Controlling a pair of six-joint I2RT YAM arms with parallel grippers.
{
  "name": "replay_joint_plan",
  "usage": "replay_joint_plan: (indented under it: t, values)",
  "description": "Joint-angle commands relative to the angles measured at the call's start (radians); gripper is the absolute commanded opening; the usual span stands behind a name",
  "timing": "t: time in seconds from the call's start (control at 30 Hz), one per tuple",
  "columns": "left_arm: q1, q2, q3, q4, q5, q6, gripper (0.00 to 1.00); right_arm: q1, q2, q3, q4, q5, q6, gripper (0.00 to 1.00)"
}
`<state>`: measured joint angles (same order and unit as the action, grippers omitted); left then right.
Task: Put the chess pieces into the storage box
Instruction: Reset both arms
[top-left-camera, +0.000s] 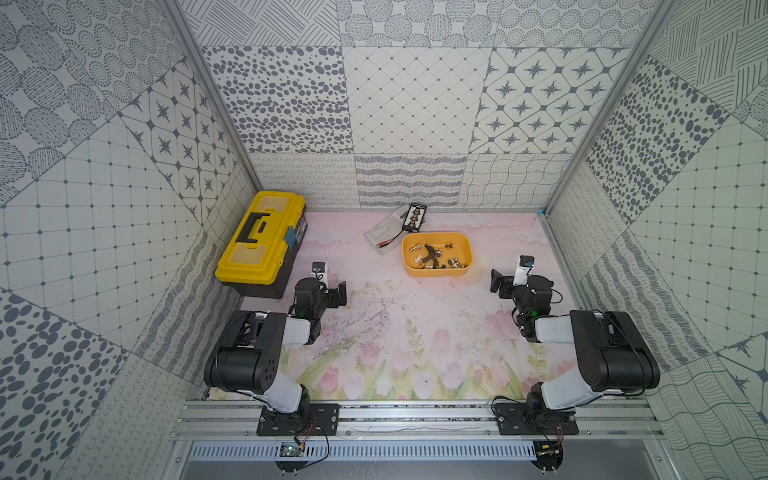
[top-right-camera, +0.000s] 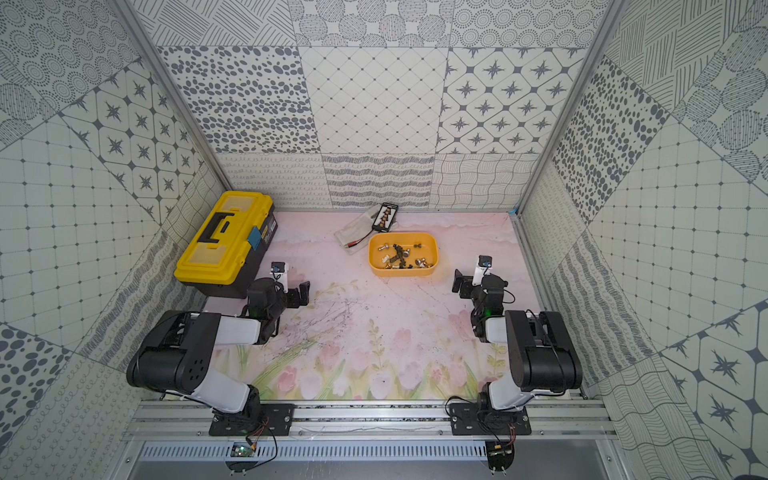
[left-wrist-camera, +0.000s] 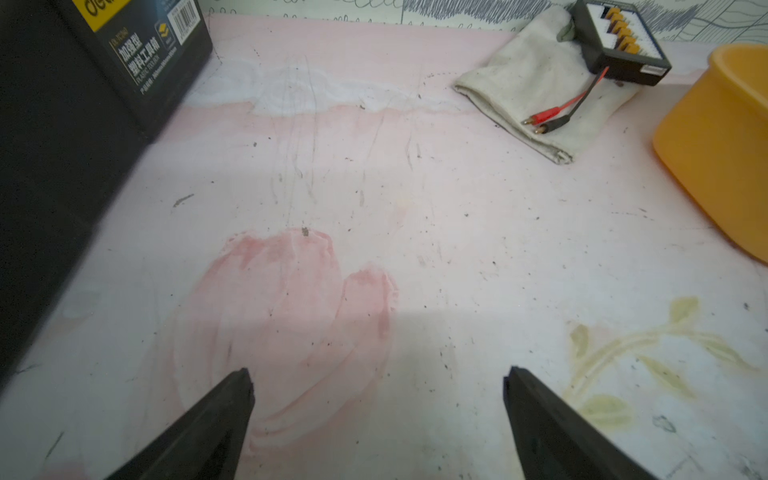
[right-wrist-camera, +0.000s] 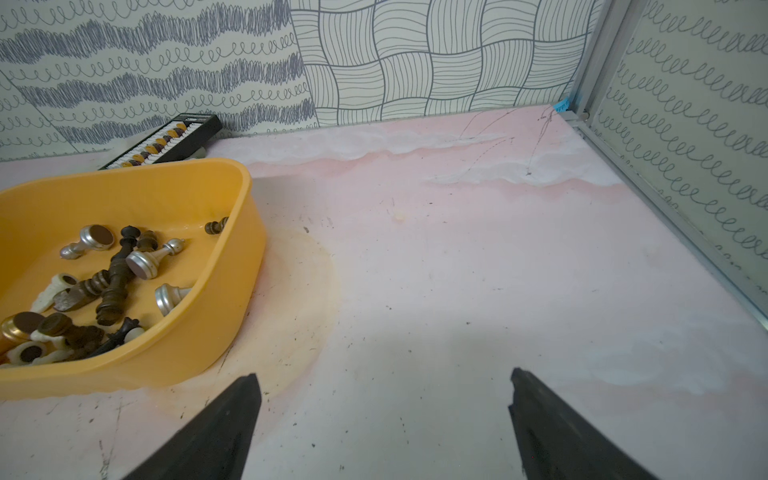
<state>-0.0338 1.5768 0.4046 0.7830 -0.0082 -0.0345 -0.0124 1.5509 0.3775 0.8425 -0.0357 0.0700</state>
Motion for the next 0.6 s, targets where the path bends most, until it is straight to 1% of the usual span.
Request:
replay_joint_plan:
  t: [0.0, 0.57]
  values:
    - [0.004, 0.004, 0.007, 0.076, -0.007, -0.008, 0.99, 0.008, -0.002, 0.011, 0.029, 0.025, 0.001, 0.98]
    - [0.006, 0.006, 0.007, 0.078, -0.009, -0.007, 1.00, 0.024, 0.000, 0.028, -0.004, 0.030, -0.022, 0.98]
